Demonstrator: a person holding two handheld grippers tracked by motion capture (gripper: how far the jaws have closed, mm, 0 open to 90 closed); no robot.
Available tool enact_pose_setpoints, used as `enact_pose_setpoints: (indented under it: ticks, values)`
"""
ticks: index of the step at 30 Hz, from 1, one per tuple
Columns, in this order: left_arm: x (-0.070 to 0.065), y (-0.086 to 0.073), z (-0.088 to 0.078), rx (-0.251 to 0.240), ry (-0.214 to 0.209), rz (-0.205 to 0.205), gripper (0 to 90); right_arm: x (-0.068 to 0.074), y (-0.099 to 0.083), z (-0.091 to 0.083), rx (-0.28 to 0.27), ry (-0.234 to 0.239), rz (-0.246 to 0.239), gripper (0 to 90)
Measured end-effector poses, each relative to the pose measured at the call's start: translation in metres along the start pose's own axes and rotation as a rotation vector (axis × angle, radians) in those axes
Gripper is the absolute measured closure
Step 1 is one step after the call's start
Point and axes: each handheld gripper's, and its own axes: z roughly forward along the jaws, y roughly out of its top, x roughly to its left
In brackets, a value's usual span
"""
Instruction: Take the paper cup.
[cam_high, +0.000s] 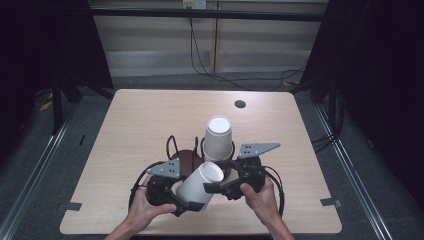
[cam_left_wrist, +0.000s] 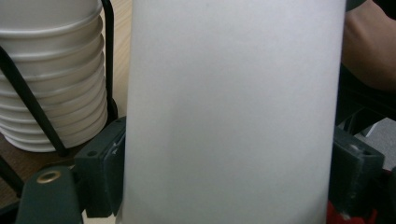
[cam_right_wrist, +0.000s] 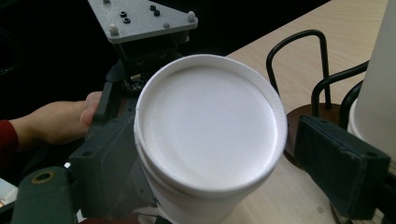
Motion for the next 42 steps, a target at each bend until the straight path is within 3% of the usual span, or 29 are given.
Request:
enact_pose_setpoints:
  ticks: [14, 15, 18, 19, 27, 31, 42]
  values:
    - [0.001, 0.003, -0.014, 0.063, 0.039, 0.017, 17.1, -0.003, -0.002, -0.005, 0.026, 0.003, -0.023, 14.2]
    - [0.001, 0.003, -0.014, 0.081, 0.071, 0.023, 17.1, -0.003, -0.002, -0.005, 0.031, -0.003, -0.029, 14.4]
    - [0.002, 0.002, -0.013, 0.097, 0.082, 0.009, 17.1, -0.002, -0.003, -0.004, 0.060, -0.035, -0.048, 14.4]
    - [0.003, 0.001, -0.012, 0.113, 0.093, 0.010, 17.1, -0.004, -0.005, -0.002, 0.072, -0.017, -0.044, 14.4]
    - [0.004, 0.002, -0.017, 0.188, 0.117, 0.018, 17.4, -0.005, -0.006, 0.001, 0.150, -0.003, -0.060, 14.2]
    - [0.004, 0.003, -0.018, 0.233, 0.118, 0.044, 17.5, -0.005, -0.007, 0.002, 0.181, -0.006, -0.062, 14.3]
    - [0.003, 0.005, -0.021, 0.287, 0.137, 0.072, 17.7, -0.003, -0.007, 0.006, 0.261, 0.007, -0.073, 14.3]
